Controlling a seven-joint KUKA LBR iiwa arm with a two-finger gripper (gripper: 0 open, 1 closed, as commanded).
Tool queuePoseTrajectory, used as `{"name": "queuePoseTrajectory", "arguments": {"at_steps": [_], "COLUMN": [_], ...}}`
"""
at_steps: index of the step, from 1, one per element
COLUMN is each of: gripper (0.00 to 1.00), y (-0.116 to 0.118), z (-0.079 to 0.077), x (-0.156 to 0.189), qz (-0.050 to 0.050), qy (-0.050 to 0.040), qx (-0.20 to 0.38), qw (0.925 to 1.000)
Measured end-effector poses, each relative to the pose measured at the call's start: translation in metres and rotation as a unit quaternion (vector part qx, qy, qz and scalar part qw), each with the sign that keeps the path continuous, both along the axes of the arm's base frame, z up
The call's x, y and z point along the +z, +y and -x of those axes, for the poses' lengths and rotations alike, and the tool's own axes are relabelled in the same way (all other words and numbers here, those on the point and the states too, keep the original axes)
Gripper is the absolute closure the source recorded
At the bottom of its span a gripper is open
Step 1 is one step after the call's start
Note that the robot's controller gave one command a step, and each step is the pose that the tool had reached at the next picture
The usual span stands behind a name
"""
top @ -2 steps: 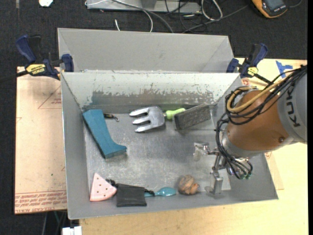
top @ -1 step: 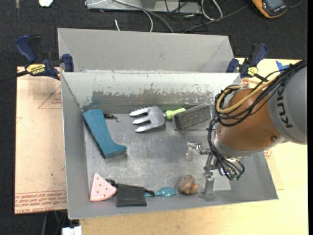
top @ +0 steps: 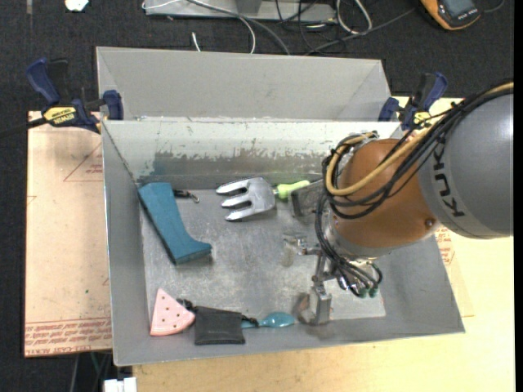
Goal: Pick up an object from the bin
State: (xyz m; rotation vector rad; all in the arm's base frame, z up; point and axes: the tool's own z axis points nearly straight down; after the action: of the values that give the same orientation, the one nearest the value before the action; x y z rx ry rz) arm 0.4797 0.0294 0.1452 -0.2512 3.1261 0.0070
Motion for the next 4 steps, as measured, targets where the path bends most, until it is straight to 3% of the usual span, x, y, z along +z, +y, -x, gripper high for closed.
{"name": "queuePoseTrajectory", "arguments": {"at_steps": [1, 2, 3, 4], "gripper": [0.0, 0.0, 0.0, 0.0], "y": [-0.044, -0.076, -0.069, -0.071], "z": [-0.001, -0.019, -0.009, -0.009], "x": [-0.024, -0.057, -0.068, -0.07], "qz": [0.001, -0.001, 0.001, 0.001], "qy": [0.0019, -0.0009, -0.0042, -0.0078], "qx": [-0.037, 0.003, 0.07, 0.05], "qw": [0.9993, 1.0, 0.9975, 0.9987]}}
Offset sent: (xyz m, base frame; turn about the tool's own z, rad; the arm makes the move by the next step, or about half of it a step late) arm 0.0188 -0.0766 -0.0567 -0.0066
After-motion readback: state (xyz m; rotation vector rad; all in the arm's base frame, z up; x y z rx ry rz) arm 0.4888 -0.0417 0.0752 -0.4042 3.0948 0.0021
